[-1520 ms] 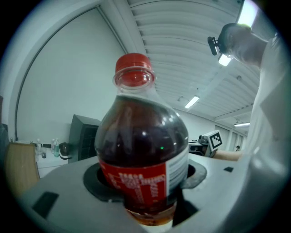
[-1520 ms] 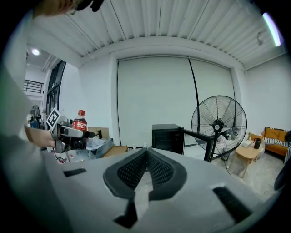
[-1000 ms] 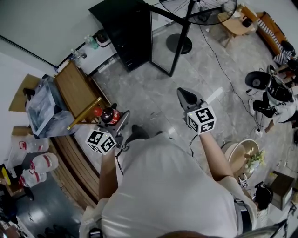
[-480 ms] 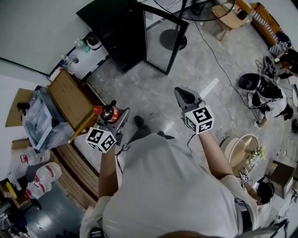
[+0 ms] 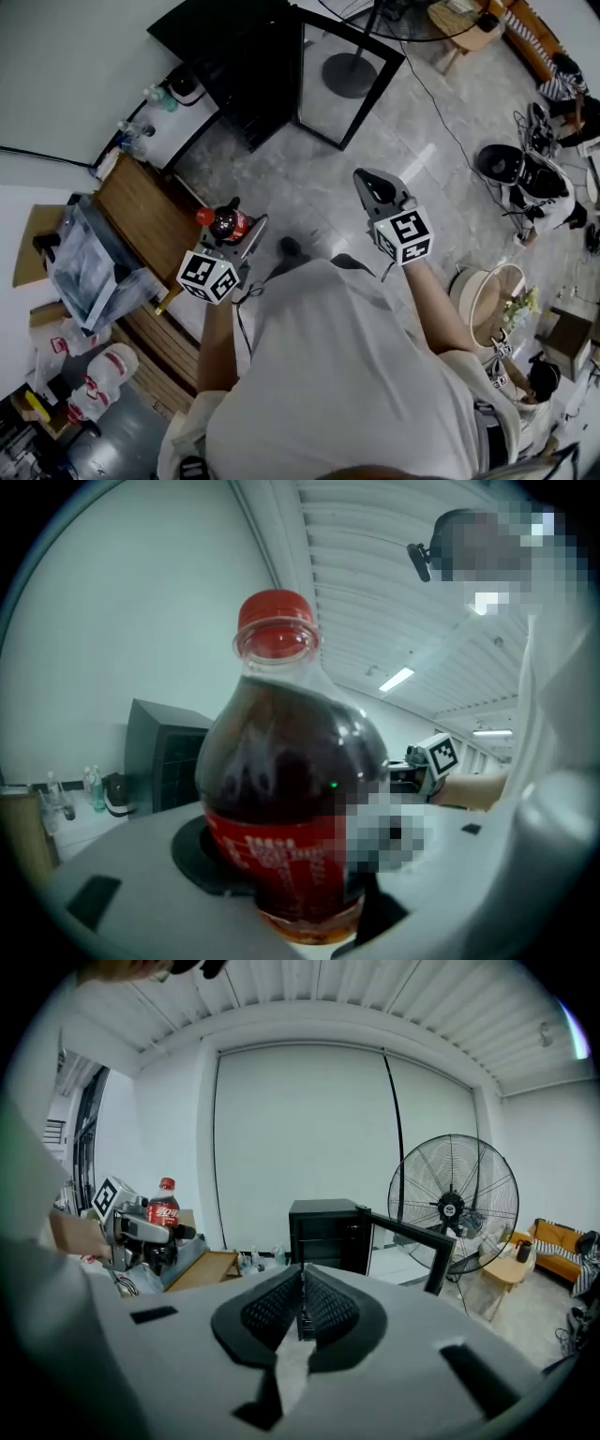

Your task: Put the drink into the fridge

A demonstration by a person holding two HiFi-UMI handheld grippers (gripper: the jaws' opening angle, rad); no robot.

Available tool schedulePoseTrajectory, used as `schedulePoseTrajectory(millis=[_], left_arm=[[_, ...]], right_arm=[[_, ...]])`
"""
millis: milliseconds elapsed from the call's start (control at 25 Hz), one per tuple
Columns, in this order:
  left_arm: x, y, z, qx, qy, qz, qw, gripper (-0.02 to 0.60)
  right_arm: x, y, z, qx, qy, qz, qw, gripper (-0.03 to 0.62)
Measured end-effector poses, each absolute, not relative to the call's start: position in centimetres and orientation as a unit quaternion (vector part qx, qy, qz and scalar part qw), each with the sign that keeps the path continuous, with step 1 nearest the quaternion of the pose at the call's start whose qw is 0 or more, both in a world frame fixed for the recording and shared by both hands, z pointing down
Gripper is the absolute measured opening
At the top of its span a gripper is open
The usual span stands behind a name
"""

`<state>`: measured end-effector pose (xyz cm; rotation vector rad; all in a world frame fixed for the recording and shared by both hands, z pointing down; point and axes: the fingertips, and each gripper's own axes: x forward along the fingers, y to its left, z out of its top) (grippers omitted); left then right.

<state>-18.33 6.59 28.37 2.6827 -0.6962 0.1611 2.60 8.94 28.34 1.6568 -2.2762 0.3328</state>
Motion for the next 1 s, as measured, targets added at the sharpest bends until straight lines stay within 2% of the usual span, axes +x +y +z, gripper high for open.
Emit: schedulePoseTrajectory(millis=[400,1000], left_arm=[[-18.8,0.0,29.4,0.947,-0.246,0.061,0.197,0.296],[-9.9,-7.8,33.5,0.905,-0.361,0.054,0.216,0.296]], right_arm=[[1.8,2.1,28.7,0.576,-0.791,0.128,0.166,0.009],[9.9,-9.6,34.0,0.470,-0.850,0.143,0.193,0.011]])
